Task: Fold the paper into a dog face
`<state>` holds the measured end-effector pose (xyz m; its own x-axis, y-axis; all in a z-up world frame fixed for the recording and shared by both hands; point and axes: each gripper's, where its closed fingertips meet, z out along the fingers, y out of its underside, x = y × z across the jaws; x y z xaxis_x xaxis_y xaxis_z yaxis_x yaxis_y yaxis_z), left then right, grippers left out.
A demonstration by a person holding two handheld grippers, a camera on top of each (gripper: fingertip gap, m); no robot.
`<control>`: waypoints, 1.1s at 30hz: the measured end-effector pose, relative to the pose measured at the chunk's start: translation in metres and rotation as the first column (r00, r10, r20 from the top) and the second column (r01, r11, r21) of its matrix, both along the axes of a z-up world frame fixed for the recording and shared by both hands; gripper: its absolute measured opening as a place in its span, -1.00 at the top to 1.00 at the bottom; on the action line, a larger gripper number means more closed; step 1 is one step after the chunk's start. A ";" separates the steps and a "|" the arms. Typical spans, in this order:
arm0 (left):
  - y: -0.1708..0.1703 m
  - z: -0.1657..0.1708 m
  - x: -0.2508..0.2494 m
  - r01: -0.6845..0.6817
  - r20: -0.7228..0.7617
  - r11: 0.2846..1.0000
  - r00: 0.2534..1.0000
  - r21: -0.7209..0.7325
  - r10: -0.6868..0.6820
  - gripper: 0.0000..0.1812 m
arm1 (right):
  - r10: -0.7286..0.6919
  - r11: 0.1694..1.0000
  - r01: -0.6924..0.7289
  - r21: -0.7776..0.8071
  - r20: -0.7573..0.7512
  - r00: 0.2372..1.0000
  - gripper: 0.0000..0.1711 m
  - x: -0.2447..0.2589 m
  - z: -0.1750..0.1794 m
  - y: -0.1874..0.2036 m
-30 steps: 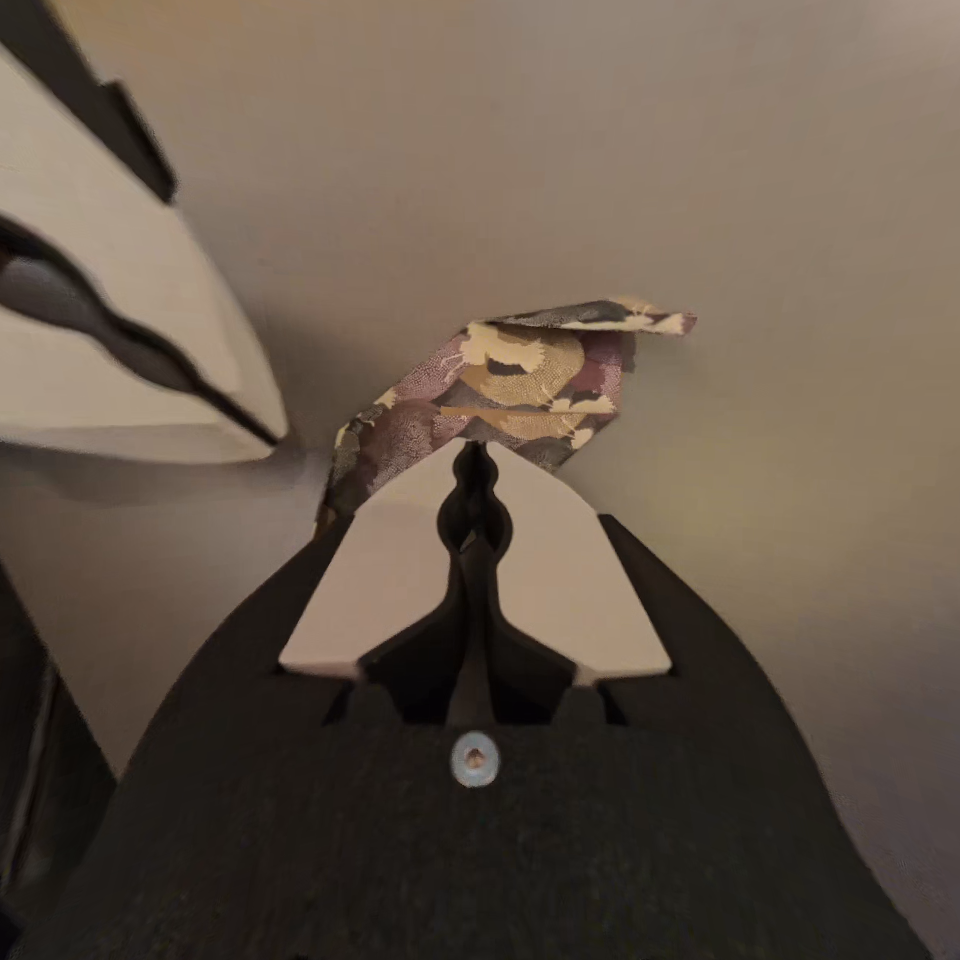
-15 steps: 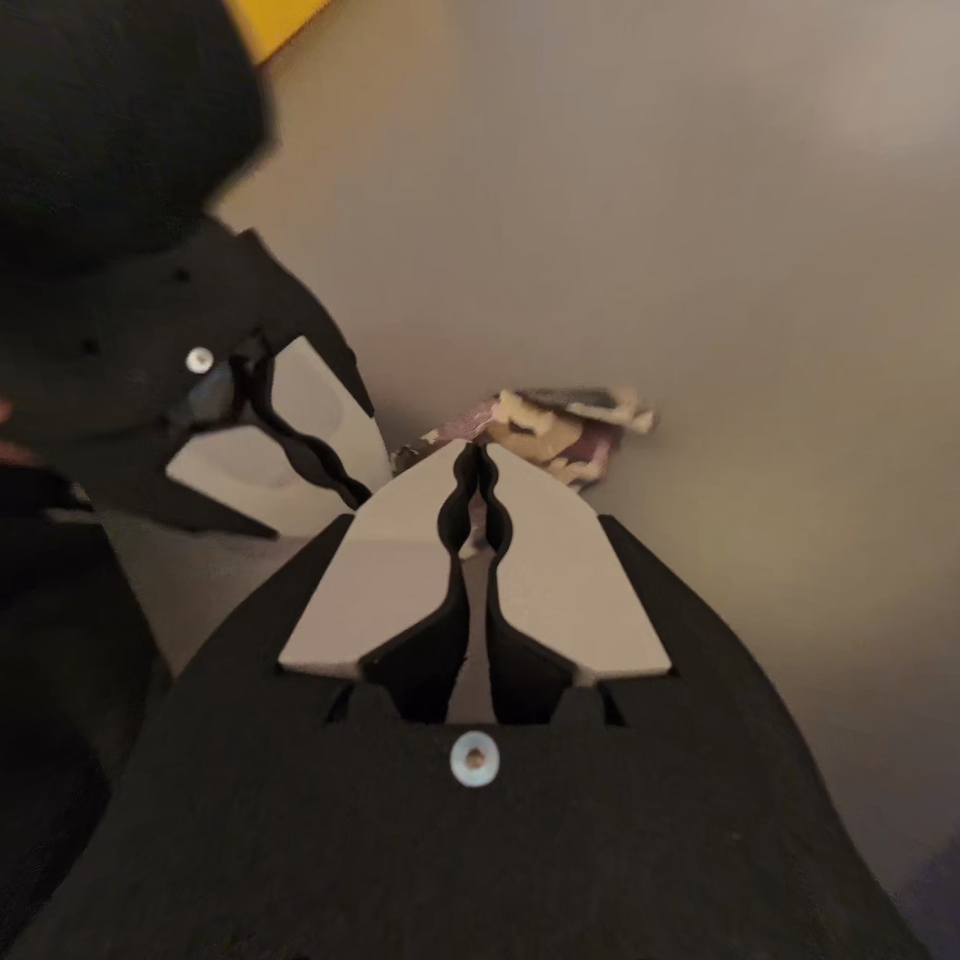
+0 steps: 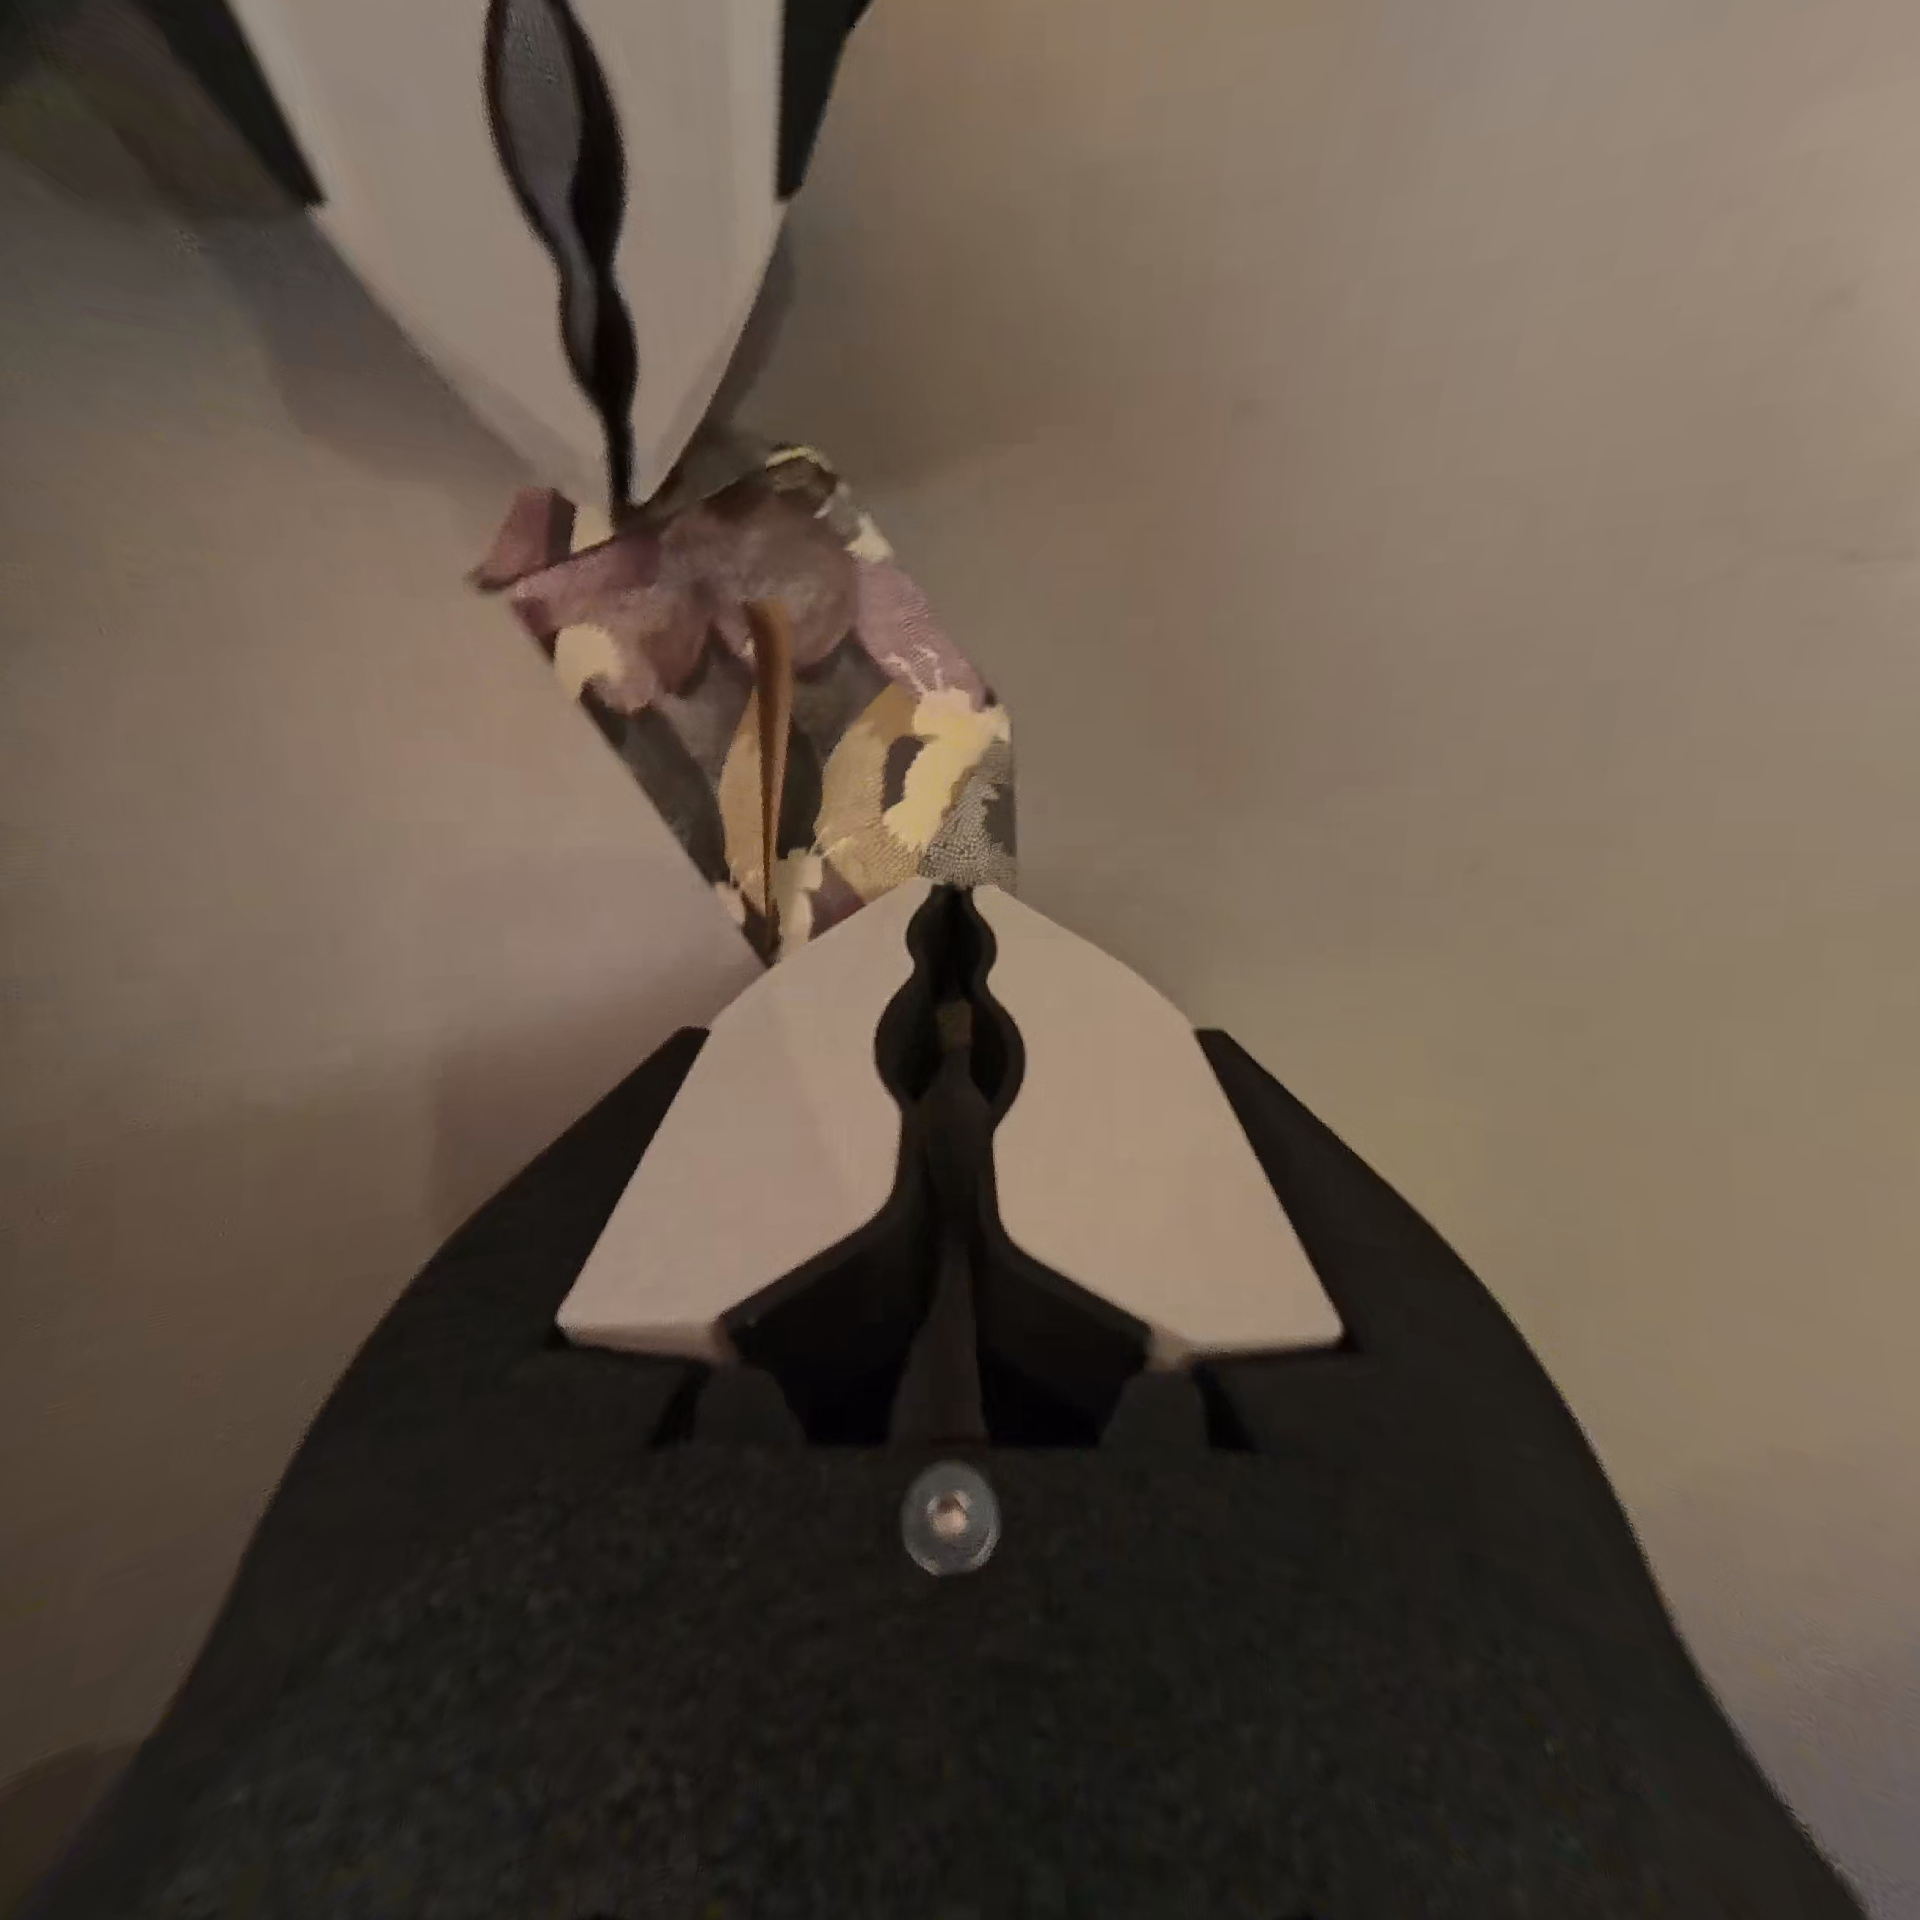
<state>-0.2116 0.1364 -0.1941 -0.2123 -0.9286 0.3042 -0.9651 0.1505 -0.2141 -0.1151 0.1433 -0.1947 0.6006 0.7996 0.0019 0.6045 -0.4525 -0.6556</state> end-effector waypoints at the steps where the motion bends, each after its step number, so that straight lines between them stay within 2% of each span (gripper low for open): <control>1: 0.003 0.000 0.001 -0.012 0.007 1.000 1.000 0.014 0.012 1.00 | -0.012 1.000 0.012 0.013 0.006 1.000 1.00 0.001 0.000 -0.003; 5: 0.002 0.000 0.007 -0.049 0.068 0.998 0.997 0.048 0.045 1.00 | -0.074 0.995 0.070 0.077 0.050 0.996 1.00 0.006 -0.001 -0.015; 12: -0.008 0.004 0.006 -0.205 0.183 0.975 0.965 0.090 0.186 0.99 | -0.215 0.974 0.211 0.086 0.041 0.976 1.00 0.019 -0.001 -0.028; 16: -0.021 0.007 0.015 -0.264 0.269 0.961 0.935 0.083 0.233 0.96 | -0.229 0.970 0.226 0.085 0.029 0.973 1.00 0.021 -0.001 -0.037; 19: -0.029 0.000 0.019 -0.280 0.273 0.957 0.929 0.077 0.250 0.95 | -0.233 0.971 0.233 0.061 0.005 0.972 1.00 0.021 0.000 -0.040; 27: -0.041 0.005 0.023 -0.300 0.299 0.952 0.915 0.063 0.269 0.94 | -0.230 0.973 0.227 -0.036 -0.087 0.969 1.00 0.020 0.001 -0.049; 33: -0.043 0.011 0.034 -0.319 0.348 0.947 0.892 0.036 0.288 0.91 | -0.203 0.979 0.197 -0.051 -0.185 0.962 1.00 0.013 0.012 -0.050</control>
<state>-0.1781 0.0932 -0.1831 0.0102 -0.9840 0.1777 -0.8410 -0.1045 -0.5308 -0.1018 0.0935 -0.1828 0.7352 0.6611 -0.1498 0.3669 -0.5739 -0.7321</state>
